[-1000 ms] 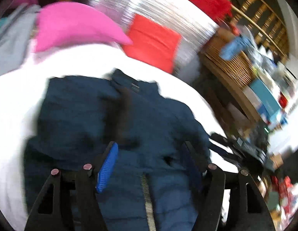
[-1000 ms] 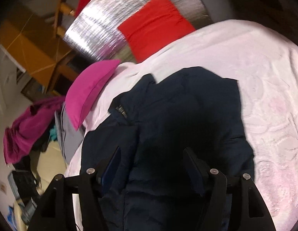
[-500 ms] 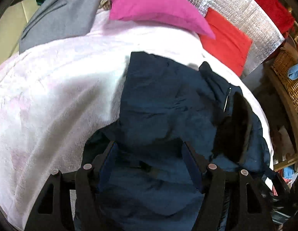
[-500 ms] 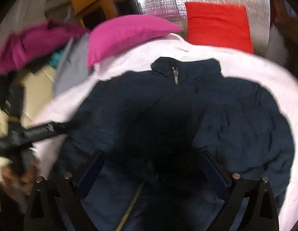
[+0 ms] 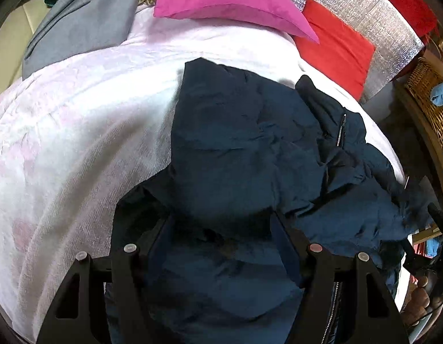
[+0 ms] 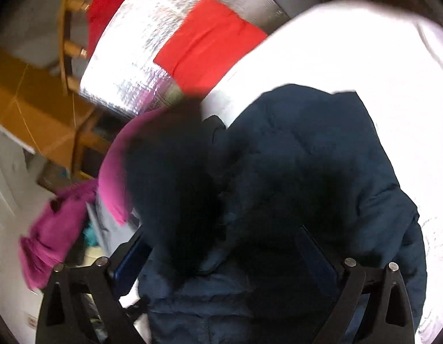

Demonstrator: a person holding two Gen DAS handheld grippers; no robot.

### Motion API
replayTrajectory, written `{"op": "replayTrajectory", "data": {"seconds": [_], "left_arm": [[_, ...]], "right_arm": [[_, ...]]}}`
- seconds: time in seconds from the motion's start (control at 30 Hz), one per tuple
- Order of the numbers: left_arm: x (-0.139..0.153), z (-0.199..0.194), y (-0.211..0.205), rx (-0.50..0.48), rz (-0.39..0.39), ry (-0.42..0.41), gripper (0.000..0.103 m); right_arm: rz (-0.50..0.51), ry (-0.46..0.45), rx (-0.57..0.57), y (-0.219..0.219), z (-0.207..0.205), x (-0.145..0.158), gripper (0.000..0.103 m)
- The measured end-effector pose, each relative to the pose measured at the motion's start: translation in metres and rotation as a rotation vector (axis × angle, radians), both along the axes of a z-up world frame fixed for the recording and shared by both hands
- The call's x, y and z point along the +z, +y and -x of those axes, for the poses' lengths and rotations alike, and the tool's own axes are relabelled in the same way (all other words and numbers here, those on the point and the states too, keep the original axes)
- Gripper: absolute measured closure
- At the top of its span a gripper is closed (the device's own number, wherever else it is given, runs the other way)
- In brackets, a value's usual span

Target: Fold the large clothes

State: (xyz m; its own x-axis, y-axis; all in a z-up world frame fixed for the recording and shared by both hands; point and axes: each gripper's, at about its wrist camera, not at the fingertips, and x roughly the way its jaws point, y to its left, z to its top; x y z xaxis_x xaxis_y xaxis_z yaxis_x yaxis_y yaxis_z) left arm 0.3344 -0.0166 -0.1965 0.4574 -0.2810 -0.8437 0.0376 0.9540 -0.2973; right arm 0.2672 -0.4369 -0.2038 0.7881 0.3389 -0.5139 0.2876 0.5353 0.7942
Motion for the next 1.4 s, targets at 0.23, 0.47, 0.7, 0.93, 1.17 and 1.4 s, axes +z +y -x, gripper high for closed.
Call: {"op": "replayTrajectory", "data": {"seconds": [0.23, 0.47, 0.7, 0.93, 1.17, 1.4], "left_arm": [[0.013, 0.007, -0.015, -0.034, -0.096, -0.097, 0.034], [0.000, 0.002, -0.023, -0.065, -0.190, -0.083, 0.034], [0.007, 0.008, -0.023, -0.078, -0.210, -0.127, 0.034], [-0.001, 0.011, -0.028, -0.105, -0.266, -0.134, 0.034], [-0.002, 0.014, -0.033, -0.109, -0.310, -0.156, 0.034], [-0.001, 0.018, -0.040, -0.128, -0.363, -0.190, 0.034]], "right_arm": [[-0.259, 0.021, -0.045, -0.025, 0.002, -0.038, 0.020], [-0.178, 0.109, -0.020, -0.027, -0.004, -0.046, 0.067], [0.136, -0.037, 0.071, -0.002, 0.015, 0.017, 0.084], [0.100, 0.216, 0.080, -0.006, -0.002, -0.032, 0.083], [0.063, 0.213, 0.108, -0.009, -0.006, -0.036, 0.064], [0.083, 0.201, 0.116, -0.003, -0.008, -0.034, 0.064]]}}
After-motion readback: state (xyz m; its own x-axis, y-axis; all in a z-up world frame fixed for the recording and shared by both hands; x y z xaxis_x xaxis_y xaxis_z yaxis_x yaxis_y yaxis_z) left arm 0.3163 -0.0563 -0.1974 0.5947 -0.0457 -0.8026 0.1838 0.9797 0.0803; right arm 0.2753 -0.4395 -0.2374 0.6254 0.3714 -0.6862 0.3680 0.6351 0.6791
